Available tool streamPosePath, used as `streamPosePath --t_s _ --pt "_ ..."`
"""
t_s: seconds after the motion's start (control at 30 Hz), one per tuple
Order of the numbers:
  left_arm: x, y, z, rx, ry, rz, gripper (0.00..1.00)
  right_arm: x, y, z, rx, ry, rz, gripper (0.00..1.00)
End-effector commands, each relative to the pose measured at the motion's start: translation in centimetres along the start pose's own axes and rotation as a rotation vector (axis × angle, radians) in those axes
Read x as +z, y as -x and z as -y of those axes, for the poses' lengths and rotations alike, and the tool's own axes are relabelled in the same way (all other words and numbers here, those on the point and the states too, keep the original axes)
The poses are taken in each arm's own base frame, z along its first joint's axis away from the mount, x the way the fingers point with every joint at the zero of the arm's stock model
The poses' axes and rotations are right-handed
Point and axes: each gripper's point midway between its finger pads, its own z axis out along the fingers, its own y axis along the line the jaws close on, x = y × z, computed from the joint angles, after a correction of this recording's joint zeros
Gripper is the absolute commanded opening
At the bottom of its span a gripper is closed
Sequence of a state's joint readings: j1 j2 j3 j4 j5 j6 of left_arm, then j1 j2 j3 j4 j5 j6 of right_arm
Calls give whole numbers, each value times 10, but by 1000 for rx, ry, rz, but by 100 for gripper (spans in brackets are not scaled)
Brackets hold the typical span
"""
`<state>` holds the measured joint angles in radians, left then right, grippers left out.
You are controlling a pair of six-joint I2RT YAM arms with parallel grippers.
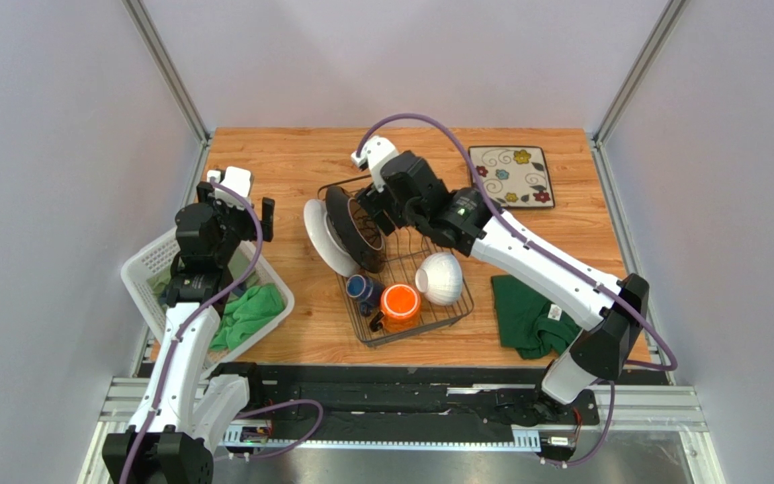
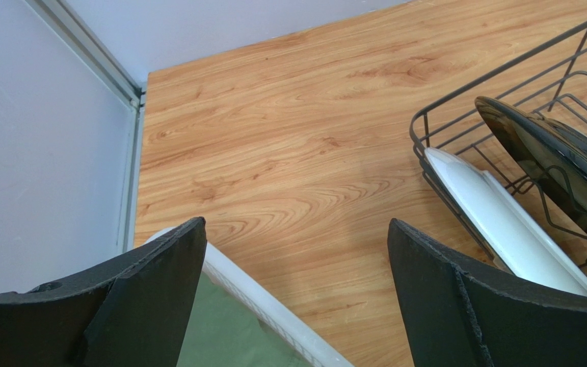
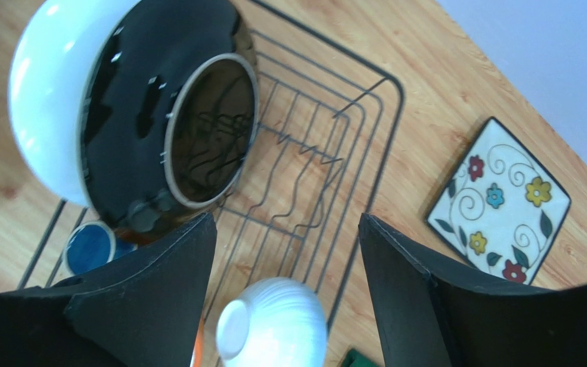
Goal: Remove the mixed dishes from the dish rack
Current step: Pick up the plate from the dish rack.
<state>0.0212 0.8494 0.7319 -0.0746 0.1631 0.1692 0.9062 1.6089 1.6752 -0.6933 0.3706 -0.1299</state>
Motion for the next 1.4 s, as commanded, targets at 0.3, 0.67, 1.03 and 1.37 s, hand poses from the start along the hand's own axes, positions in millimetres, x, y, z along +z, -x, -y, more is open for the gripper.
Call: streamPosePath --t_s 0.3,0.67,1.03,1.37 --pt "0 19 -24 -15 129 56 96 4 -10 -81 -18 80 -13 73" --pt "-2 23 -33 -16 181 75 96 32 -32 -126 -64 119 -82 72" --pt "-4 24 -34 -17 184 82 96 61 -36 -127 -98 31 -87 71" --pt "-8 27 -33 -16 184 95 96 82 -33 -107 -124 -108 -82 71"
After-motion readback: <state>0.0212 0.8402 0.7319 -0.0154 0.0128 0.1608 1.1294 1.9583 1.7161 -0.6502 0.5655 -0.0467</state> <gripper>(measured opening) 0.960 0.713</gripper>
